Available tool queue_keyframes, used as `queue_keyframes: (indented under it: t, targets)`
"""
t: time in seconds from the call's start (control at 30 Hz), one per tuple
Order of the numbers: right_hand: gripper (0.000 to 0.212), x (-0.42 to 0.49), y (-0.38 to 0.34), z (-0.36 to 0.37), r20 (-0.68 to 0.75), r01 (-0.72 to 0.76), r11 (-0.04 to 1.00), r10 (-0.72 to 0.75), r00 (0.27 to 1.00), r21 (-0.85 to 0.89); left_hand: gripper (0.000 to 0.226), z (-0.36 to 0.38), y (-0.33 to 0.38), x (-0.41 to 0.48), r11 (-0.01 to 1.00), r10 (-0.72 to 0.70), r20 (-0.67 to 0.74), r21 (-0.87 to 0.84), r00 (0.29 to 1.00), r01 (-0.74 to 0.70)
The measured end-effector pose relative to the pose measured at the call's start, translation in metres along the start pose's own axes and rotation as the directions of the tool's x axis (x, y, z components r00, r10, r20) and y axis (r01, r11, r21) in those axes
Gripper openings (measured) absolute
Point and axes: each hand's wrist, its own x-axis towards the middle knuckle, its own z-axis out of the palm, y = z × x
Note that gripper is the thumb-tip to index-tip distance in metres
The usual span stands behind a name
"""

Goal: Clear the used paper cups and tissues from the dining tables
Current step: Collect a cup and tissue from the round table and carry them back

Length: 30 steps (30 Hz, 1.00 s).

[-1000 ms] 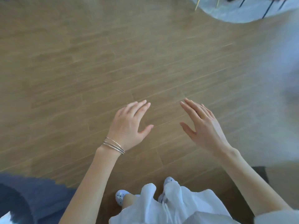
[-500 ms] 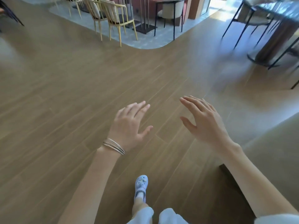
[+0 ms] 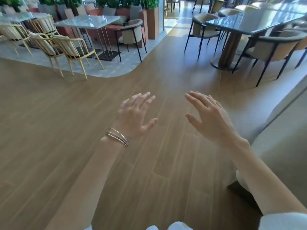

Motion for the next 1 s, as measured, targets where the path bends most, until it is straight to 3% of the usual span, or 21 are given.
queue_keyframes:
  t: [0.2, 0.53, 0.77, 1.0]
  targets:
    - [0.056, 0.069, 0.041, 0.016, -0.101, -0.036, 0.999, 0.034, 0.994, -0.022, 0.066, 0.020, -0.014, 0.098, 0.998, 0.058, -0.048, -0.013, 0.997, -0.059]
    - [0.055, 0.216, 0.184, 0.033, -0.004, -0.013, 0.999, 0.013, 1.000, -0.053, 0.066, 0.069, -0.016, 0.290, 0.999, 0.006, -0.067, -0.032, 0.998, -0.008]
    - [0.054, 0.332, 0.263, 0.030, -0.071, 0.053, 0.995, -0.059, 0.996, -0.090, 0.066, 0.079, -0.030, 0.414, 1.000, -0.015, -0.114, 0.007, 0.993, 0.016]
    - [0.053, 0.416, 0.325, 0.084, -0.047, 0.051, 0.996, -0.055, 0.997, -0.077, 0.059, 0.125, -0.060, 0.514, 1.000, 0.009, -0.153, -0.028, 0.988, -0.013]
